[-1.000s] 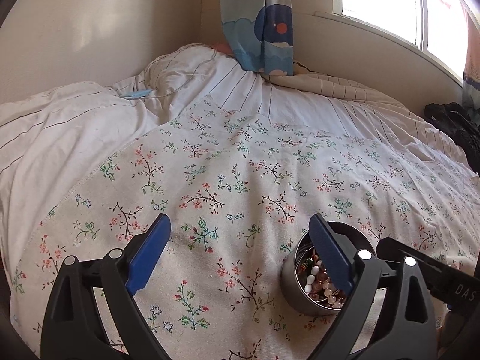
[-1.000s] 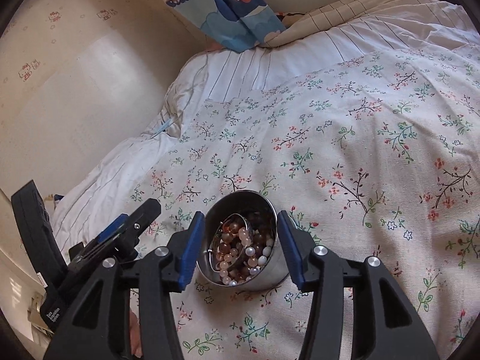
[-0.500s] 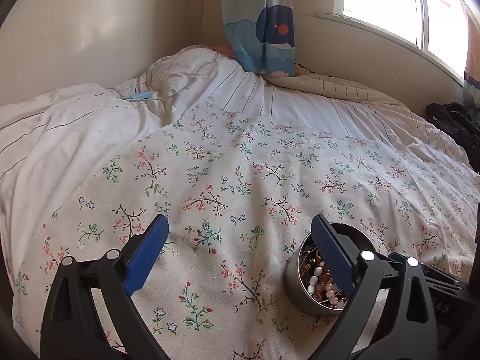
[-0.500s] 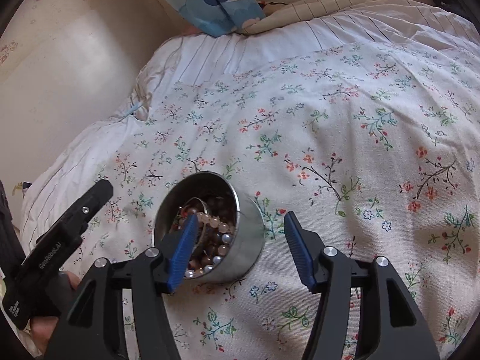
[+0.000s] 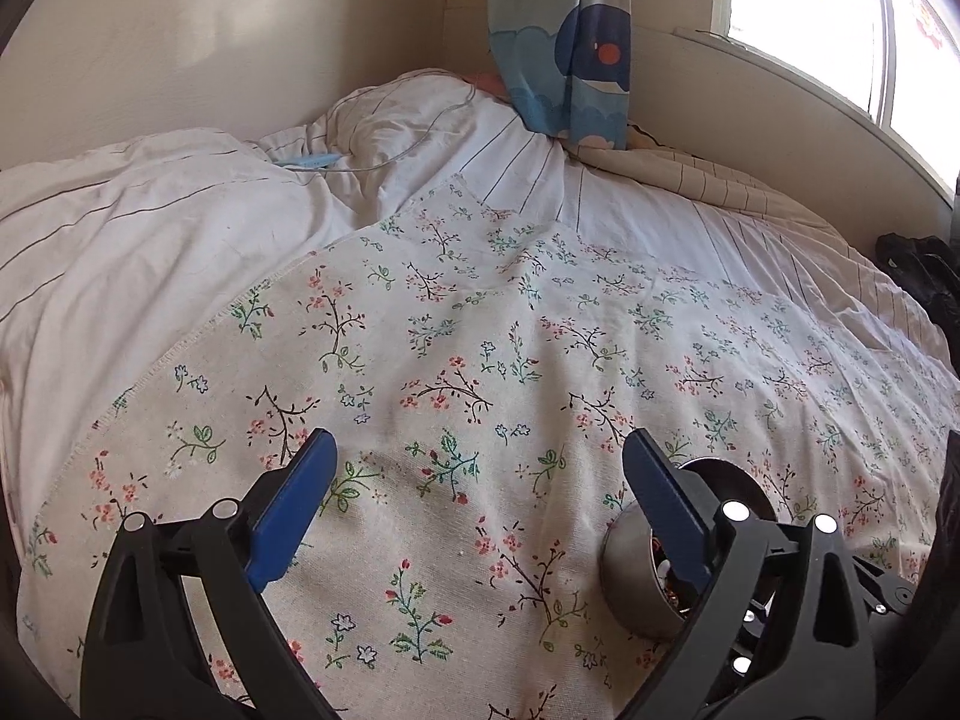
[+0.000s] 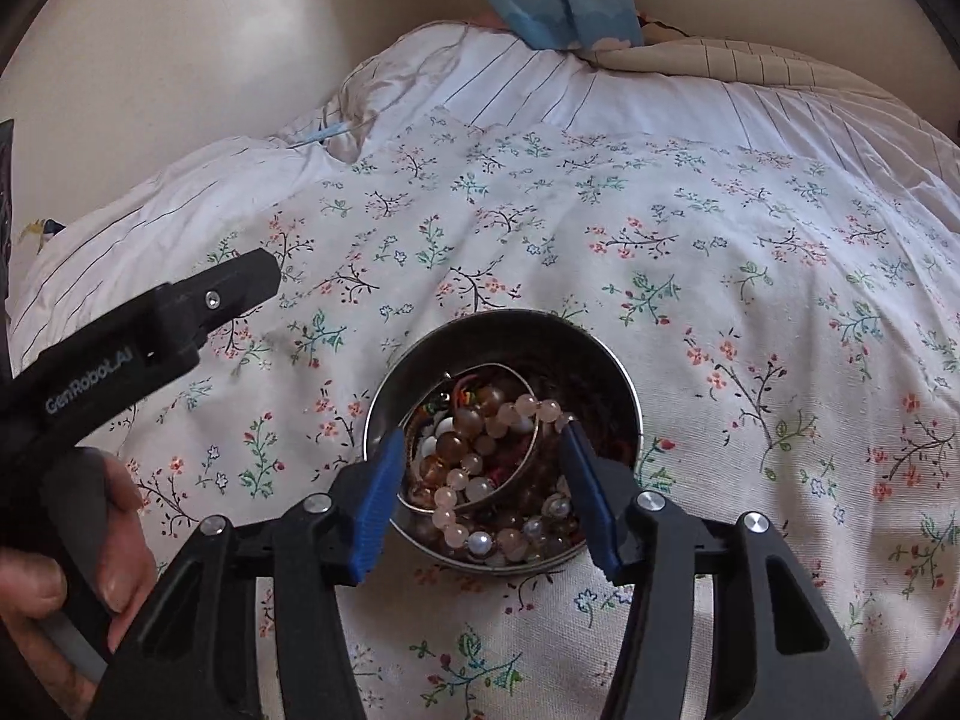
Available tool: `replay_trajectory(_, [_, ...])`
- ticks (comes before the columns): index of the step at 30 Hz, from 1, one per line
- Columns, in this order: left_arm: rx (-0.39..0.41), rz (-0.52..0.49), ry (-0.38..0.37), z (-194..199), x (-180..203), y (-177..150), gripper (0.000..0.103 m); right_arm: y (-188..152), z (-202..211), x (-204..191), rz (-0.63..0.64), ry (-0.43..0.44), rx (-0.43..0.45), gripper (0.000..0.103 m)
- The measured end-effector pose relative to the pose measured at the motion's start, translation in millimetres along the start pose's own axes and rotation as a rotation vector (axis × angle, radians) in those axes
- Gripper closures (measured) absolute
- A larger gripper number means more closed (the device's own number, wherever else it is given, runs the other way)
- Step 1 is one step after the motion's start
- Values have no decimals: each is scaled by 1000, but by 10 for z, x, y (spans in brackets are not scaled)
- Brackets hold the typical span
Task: Organize jewelry
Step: 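Hover both open tools over the tin, then pull them back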
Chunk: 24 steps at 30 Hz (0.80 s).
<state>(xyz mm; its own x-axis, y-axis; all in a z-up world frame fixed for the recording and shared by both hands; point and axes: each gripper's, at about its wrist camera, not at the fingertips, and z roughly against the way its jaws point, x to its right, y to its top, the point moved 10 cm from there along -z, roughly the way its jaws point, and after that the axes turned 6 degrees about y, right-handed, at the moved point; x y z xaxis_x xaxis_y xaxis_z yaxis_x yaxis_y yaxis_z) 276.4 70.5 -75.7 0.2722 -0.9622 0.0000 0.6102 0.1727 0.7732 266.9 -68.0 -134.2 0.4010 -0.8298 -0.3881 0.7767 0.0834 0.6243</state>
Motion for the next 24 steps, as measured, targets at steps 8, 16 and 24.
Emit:
replay_trajectory(8, [-8, 8, 0, -18, 1, -11, 11, 150, 203, 109, -35, -24, 39, 46])
replay_trajectory(16, [-13, 6, -2, -18, 14, -21, 11, 78, -5, -32, 161, -175, -7, 45])
replay_trajectory(24, [-25, 67, -20, -25, -101, 22, 11, 233, 232, -242, -79, 272, 13, 47])
